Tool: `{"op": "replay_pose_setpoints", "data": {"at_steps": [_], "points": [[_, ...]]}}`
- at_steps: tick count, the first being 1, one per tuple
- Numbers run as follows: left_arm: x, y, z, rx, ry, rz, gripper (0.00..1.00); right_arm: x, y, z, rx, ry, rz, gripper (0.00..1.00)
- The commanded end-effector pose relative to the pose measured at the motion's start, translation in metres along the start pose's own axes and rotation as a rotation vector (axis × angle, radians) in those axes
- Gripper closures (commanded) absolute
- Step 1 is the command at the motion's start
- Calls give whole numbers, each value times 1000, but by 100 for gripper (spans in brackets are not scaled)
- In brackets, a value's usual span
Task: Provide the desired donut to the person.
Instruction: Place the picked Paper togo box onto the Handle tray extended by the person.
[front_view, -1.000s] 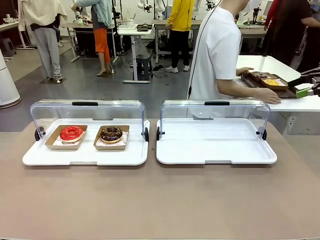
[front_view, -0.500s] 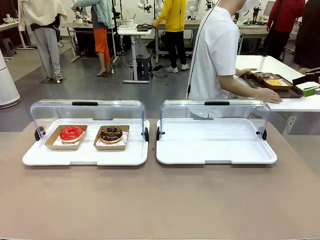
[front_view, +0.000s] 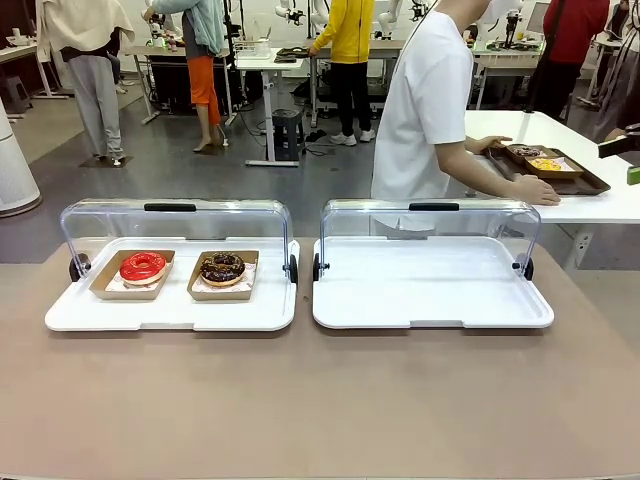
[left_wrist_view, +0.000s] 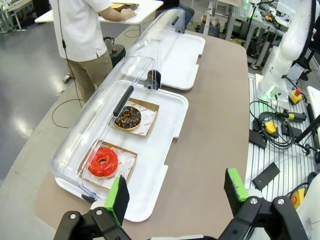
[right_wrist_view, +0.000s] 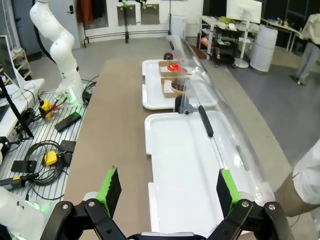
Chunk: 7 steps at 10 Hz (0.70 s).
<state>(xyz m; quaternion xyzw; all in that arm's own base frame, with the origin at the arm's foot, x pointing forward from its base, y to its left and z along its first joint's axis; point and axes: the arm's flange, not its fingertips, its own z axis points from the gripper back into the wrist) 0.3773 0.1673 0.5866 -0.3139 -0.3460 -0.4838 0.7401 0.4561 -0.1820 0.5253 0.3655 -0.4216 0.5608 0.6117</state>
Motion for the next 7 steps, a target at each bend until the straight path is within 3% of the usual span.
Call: {"op": "replay_pose_setpoints", "data": {"at_steps": [1, 7], "points": [[1, 0, 1, -4, -15, -9, 0, -4, 5, -9, 24, -12, 19, 0], [1, 0, 1, -4, -15, -9, 0, 0, 0, 0, 0, 0, 0, 0]]}}
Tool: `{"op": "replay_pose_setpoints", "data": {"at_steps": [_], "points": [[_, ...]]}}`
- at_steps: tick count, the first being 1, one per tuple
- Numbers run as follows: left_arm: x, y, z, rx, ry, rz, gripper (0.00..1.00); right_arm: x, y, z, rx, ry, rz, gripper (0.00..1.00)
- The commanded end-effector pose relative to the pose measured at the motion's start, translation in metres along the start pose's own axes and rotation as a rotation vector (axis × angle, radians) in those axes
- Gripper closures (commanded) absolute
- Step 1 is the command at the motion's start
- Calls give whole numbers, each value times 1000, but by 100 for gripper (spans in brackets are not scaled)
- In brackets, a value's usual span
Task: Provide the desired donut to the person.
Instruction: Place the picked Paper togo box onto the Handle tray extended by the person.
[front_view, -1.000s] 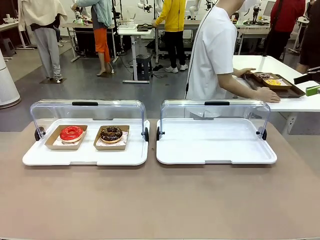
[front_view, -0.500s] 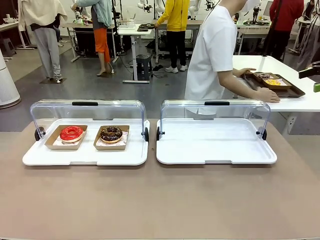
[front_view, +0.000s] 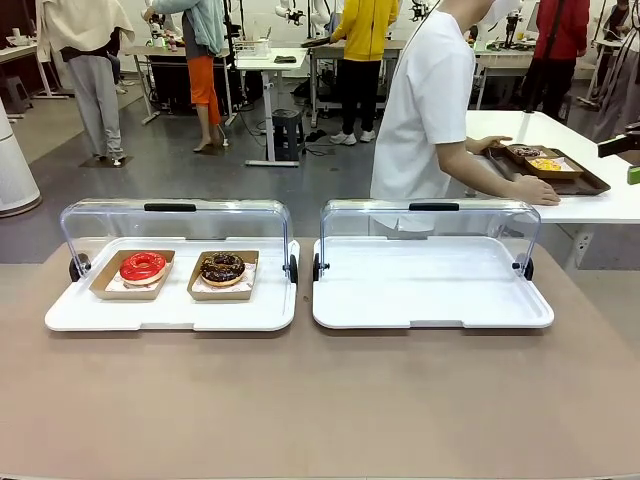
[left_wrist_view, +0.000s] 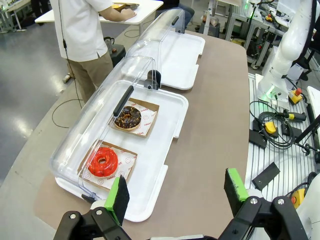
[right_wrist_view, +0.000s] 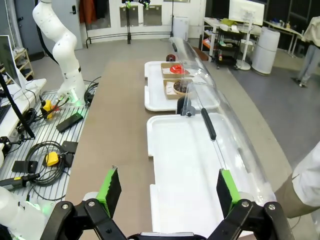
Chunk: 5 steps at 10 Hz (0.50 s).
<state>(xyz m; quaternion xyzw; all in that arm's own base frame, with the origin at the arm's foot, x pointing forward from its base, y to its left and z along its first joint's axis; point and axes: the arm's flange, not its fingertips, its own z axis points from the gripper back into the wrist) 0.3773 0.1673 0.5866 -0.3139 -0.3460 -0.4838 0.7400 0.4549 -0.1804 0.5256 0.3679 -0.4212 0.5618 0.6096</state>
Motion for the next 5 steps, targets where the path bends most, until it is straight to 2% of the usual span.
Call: {"op": "replay_pose_setpoints", "data": {"at_steps": [1, 5], "points": [[1, 0, 1, -4, -15, -9, 0, -1, -1, 1, -6, 3, -1, 0], [1, 0, 1, -4, -15, -9, 0, -1, -1, 1, -6, 3, -1, 0]]}}
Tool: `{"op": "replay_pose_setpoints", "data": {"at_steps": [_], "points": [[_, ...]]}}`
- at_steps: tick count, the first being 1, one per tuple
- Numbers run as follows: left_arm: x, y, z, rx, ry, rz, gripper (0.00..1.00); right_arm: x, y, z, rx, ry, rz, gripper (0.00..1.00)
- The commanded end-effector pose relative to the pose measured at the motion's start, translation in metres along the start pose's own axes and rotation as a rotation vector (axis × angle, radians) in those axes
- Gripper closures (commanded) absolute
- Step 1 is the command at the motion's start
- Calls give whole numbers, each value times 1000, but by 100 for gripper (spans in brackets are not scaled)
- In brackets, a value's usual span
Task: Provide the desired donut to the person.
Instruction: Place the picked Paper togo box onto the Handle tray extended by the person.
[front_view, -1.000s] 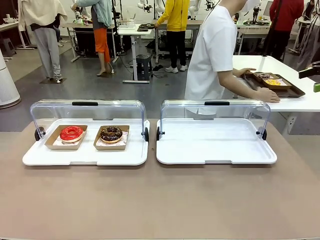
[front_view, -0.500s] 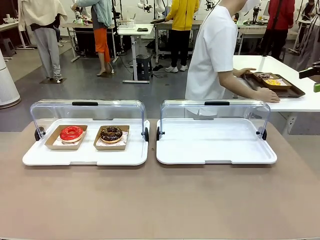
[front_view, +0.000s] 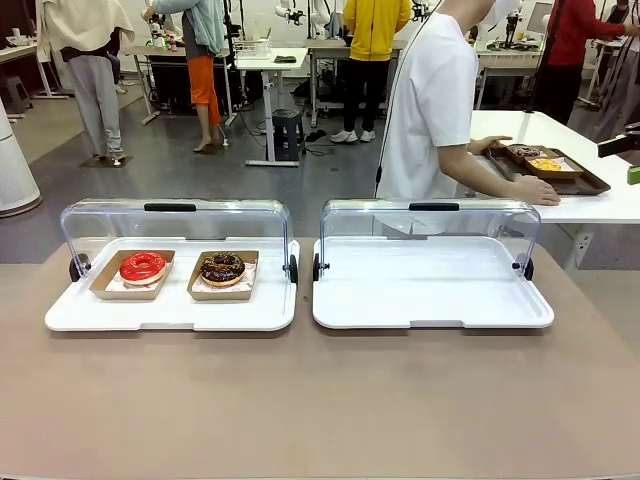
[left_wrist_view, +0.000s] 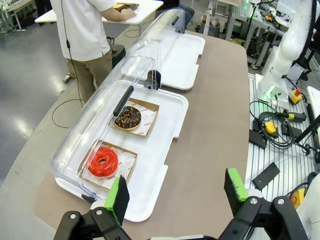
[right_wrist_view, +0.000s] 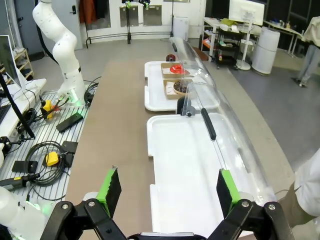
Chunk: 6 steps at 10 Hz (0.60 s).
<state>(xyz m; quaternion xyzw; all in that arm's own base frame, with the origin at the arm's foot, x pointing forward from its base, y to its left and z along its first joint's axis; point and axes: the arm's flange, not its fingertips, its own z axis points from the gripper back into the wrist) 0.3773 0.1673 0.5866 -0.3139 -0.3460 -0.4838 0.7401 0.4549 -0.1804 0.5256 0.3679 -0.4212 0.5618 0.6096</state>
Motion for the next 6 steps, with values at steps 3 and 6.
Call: {"op": "replay_pose_setpoints", "data": {"at_steps": [3, 6], "points": [[1, 0, 1, -4, -15, -9, 0, -1, -1, 1, -6, 3, -1, 0], [1, 0, 1, -4, -15, -9, 0, -1, -1, 1, -6, 3, -1, 0]]}}
